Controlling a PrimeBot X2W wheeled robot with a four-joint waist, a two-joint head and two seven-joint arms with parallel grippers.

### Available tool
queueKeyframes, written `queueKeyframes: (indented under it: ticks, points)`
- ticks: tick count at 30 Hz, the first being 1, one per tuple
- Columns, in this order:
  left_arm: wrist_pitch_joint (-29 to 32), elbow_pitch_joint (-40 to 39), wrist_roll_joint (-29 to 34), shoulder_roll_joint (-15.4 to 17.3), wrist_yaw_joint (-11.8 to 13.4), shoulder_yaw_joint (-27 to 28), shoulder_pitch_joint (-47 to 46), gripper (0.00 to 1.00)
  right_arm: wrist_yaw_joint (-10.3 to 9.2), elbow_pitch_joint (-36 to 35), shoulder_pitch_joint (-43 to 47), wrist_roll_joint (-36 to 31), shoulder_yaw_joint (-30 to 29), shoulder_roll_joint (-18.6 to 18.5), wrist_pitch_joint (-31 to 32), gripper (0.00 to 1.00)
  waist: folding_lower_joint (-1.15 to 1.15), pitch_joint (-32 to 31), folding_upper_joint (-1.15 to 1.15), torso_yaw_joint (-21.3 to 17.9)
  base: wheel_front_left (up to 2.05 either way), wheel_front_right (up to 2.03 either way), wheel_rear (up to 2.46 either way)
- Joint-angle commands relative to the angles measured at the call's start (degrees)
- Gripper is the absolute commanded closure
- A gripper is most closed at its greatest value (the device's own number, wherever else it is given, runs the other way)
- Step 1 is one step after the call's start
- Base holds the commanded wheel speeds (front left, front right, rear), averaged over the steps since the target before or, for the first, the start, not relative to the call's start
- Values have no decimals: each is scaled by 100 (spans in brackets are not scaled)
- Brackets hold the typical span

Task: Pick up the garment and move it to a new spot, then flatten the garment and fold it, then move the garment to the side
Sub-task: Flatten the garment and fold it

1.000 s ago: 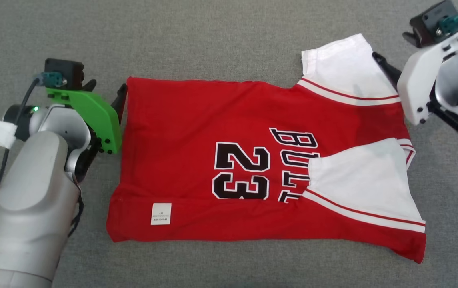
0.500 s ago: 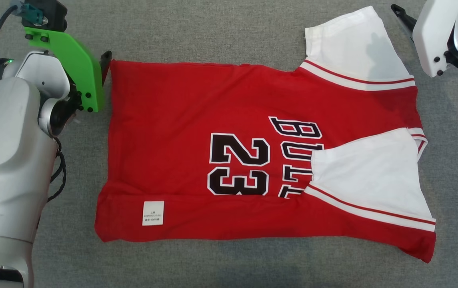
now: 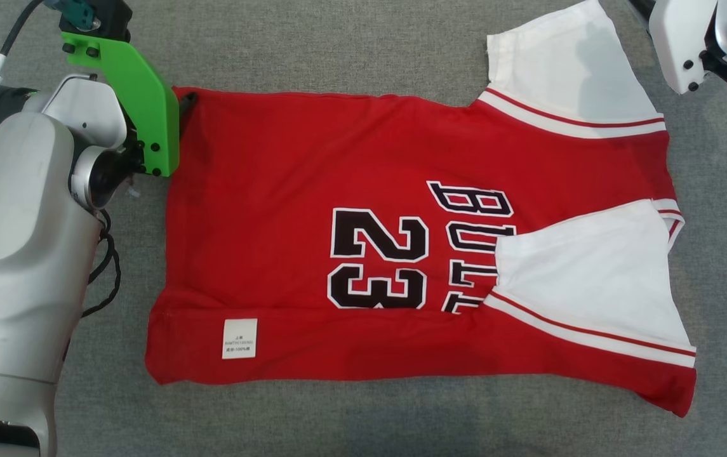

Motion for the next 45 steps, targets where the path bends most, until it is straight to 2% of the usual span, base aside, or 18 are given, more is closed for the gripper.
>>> queueKeyframes:
  ticks: [1,14,24,26,27,29,30,31,32,34,35,36,37,45]
  points:
    - [-9,-34,-21,56,57,-5,70,0,-9,64,-102,51,63,10,-75,0,-1,19,0,-21,0,0,0]
    - [103,-246,-7,214,316,63,-116,0,-9,324,-360,246,334,-126,-290,0,-1,79,0,-35,0,0,0]
    - [285,-299,-78,223,356,-29,26,0,-9,402,-550,169,413,-45,-424,0,-1,178,0,-87,0,0,0]
    - [327,-285,-104,213,340,-55,53,13,-9,403,-573,172,431,-53,-430,0,-1,200,0,-86,0,0,0]
    - [337,-286,-105,212,334,-61,58,15,-10,409,-580,175,439,-61,-437,0,-1,205,0,-83,0,0,0]
    - [353,-278,-118,201,326,-78,94,29,-10,429,-583,191,444,-76,-449,0,-1,204,0,-80,0,0,0]
    - [341,-273,-121,208,327,-84,112,32,-10,441,-578,202,454,-76,-453,0,-1,197,0,-84,0,0,0]
    - [324,-264,-115,222,325,-90,121,45,-10,451,-575,209,470,-72,-463,0,-1,188,0,-90,0,0,0]
    - [320,-257,-108,236,322,-96,124,51,-10,457,-581,214,483,-65,-471,0,-1,182,0,-99,0,0,0]
    - [278,-258,-84,239,296,-126,107,54,-10,467,-594,226,514,-49,-484,0,-1,175,0,-111,0,0,0]
    - [222,-257,-81,202,263,-165,86,68,-10,473,-594,236,548,-45,-462,0,-1,171,0,-117,0,0,0]
    - [216,-245,-78,183,240,-190,78,68,-10,476,-595,239,564,-48,-454,0,-1,172,0,-120,0,0,0]
    - [171,-226,-87,160,230,-201,75,100,-10,482,-595,244,575,-50,-451,0,-1,169,0,-123,0,0,0]
    - [-11,-79,-111,-20,131,-341,-9,100,-10,536,-649,192,529,-182,-590,0,-1,188,0,-82,0,0,0]
